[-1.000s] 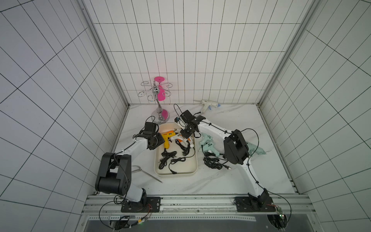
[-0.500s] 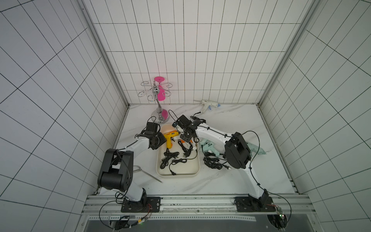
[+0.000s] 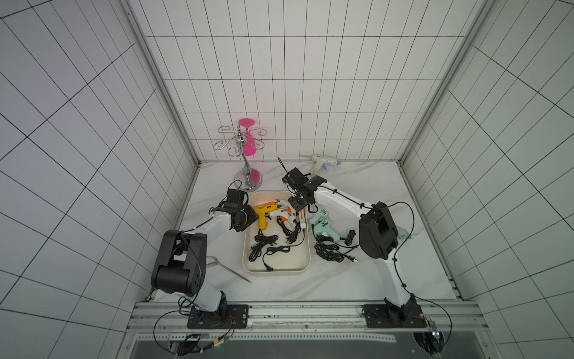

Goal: Put the hot melt glue gun into the storage box
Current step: Adjust the hot melt adhesive gun in the storage box.

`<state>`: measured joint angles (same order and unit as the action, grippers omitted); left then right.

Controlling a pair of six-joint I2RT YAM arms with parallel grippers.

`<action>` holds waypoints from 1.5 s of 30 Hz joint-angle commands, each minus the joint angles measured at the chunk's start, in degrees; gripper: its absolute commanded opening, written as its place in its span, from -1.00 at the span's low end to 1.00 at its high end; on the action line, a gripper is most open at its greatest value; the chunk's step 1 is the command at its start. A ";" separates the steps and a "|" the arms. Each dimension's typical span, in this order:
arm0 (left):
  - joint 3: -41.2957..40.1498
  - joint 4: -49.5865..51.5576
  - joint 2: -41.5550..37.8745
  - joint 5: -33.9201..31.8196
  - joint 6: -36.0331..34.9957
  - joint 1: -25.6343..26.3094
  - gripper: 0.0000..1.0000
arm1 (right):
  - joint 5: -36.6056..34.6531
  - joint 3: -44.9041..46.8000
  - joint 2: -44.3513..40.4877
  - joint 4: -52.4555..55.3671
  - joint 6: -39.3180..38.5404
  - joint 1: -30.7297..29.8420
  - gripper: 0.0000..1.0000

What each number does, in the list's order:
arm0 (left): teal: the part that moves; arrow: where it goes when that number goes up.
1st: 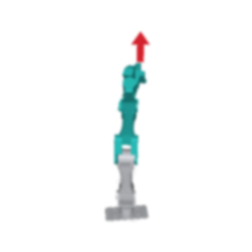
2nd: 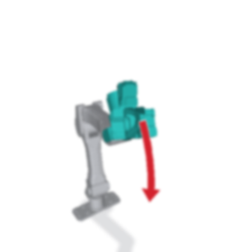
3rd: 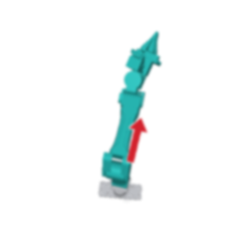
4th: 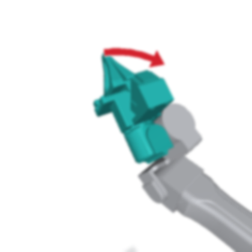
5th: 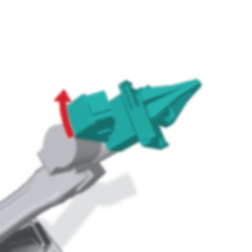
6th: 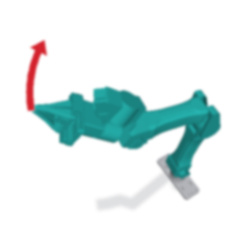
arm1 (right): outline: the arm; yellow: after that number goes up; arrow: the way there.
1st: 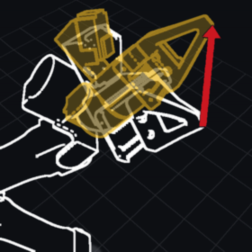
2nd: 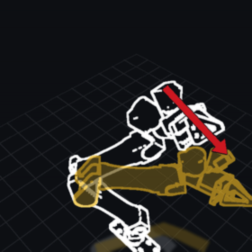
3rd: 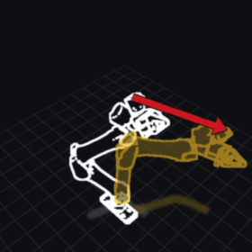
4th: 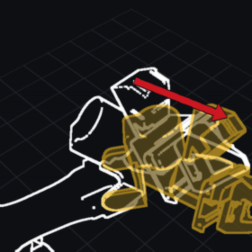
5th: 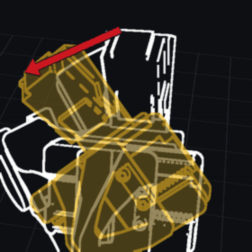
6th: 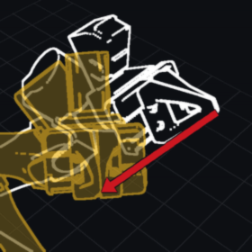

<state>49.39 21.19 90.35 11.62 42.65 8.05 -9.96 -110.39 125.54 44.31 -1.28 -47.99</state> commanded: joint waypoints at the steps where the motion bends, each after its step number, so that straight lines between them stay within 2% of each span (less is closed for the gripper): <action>1: 0.55 -1.04 0.25 1.56 -0.29 -0.23 0.01 | 2.16 2.15 -1.21 2.75 2.81 -0.35 -0.38; 5: 0.88 -1.00 0.49 2.16 -0.42 -0.40 0.01 | 2.21 2.21 -0.72 3.58 3.00 -0.35 -0.63; 8: 1.15 -0.98 0.79 2.62 -0.48 -0.37 0.01 | 1.56 1.36 -0.82 3.75 2.69 -0.47 -0.71; 11: 1.42 -1.02 0.88 2.71 -0.31 -0.36 0.01 | -2.60 -0.06 -0.24 4.32 1.82 -1.50 -0.82; 13: 1.55 -1.03 0.88 2.78 -0.20 -0.39 0.00 | -7.86 -3.00 1.35 6.49 0.46 -2.63 -0.87; 17: 2.09 -0.96 0.54 2.62 0.32 -0.25 -0.02 | -19.28 -11.74 6.36 12.53 -3.04 -5.02 -0.91; 20: 2.47 -0.92 0.27 2.36 0.76 -0.23 -0.03 | -24.98 -17.57 9.98 16.63 -3.48 -6.09 -0.93; 31: 2.18 -1.66 -0.80 1.78 1.88 0.82 -0.05 | -35.98 -22.15 12.76 14.05 -11.78 -10.20 -0.95; 37: 0.33 -2.61 -2.19 1.35 2.50 0.76 -0.06 | -37.65 -22.81 12.67 13.65 -13.72 -11.40 -0.94; 45: -1.95 -2.82 -3.54 -0.39 4.05 0.23 -0.07 | -41.97 -21.21 22.05 8.68 -14.73 -9.81 -0.95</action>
<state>48.66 19.46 88.33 12.99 45.71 8.56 -46.61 -131.26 143.11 51.90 -14.85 -59.53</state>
